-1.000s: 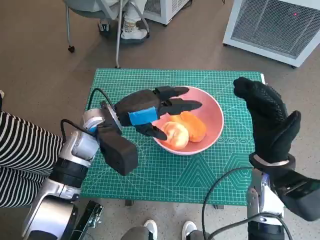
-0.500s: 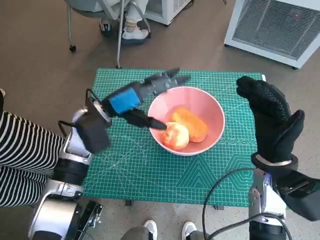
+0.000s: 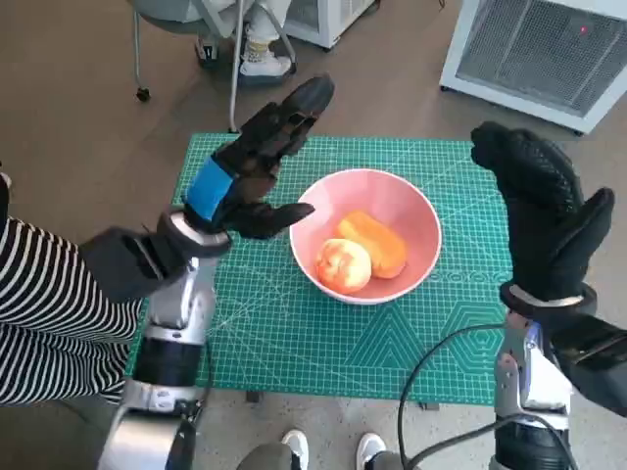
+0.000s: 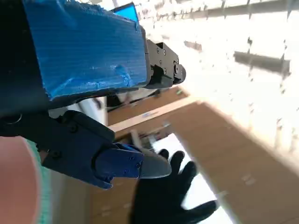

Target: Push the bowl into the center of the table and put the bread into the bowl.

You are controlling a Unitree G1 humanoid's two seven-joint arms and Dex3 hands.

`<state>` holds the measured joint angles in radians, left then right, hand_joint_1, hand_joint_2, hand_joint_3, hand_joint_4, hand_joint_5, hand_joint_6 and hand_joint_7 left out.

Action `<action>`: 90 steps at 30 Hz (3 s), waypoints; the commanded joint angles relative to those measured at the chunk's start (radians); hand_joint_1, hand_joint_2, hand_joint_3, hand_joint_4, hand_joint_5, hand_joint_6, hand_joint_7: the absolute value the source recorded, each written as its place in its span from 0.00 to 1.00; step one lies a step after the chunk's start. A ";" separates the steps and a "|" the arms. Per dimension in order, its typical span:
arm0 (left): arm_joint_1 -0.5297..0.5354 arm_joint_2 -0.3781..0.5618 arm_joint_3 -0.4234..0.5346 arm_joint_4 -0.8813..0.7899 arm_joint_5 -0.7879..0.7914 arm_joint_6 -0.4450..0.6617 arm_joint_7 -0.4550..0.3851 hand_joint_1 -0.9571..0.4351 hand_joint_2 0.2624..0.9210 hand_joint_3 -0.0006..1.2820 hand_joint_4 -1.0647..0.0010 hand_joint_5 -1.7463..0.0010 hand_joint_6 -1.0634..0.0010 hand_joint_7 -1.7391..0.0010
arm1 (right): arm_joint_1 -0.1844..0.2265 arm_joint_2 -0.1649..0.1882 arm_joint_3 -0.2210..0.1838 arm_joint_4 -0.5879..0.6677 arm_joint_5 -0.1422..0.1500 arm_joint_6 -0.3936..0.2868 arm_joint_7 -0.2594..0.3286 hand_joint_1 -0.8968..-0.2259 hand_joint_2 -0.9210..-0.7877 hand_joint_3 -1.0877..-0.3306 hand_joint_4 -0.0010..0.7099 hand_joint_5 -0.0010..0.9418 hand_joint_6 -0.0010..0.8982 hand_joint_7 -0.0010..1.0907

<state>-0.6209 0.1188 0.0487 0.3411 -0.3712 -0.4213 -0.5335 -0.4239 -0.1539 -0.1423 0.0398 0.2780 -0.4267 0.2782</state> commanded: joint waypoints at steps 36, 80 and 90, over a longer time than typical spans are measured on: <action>0.012 -0.034 0.056 -0.006 0.008 -0.055 -0.002 0.25 1.00 0.26 0.93 0.99 0.81 0.95 | -0.077 -0.014 -0.004 0.013 -0.004 0.096 -0.003 0.30 0.00 0.50 0.32 0.02 0.12 0.41; 0.023 -0.047 0.052 -0.047 0.016 0.004 0.014 0.27 1.00 0.25 0.91 0.99 1.00 0.71 | -0.048 -0.013 -0.012 -0.029 -0.010 0.140 -0.011 0.29 0.00 0.53 0.31 0.00 0.14 0.39; 0.026 -0.047 0.044 -0.061 0.020 0.015 0.020 0.28 1.00 0.25 0.91 0.99 1.00 0.70 | -0.042 -0.008 -0.010 -0.030 -0.010 0.141 -0.014 0.30 0.00 0.53 0.31 0.00 0.14 0.39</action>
<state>-0.6028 0.0730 0.0977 0.2995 -0.3563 -0.4171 -0.5177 -0.4900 -0.1606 -0.1516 0.0107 0.2713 -0.3040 0.2718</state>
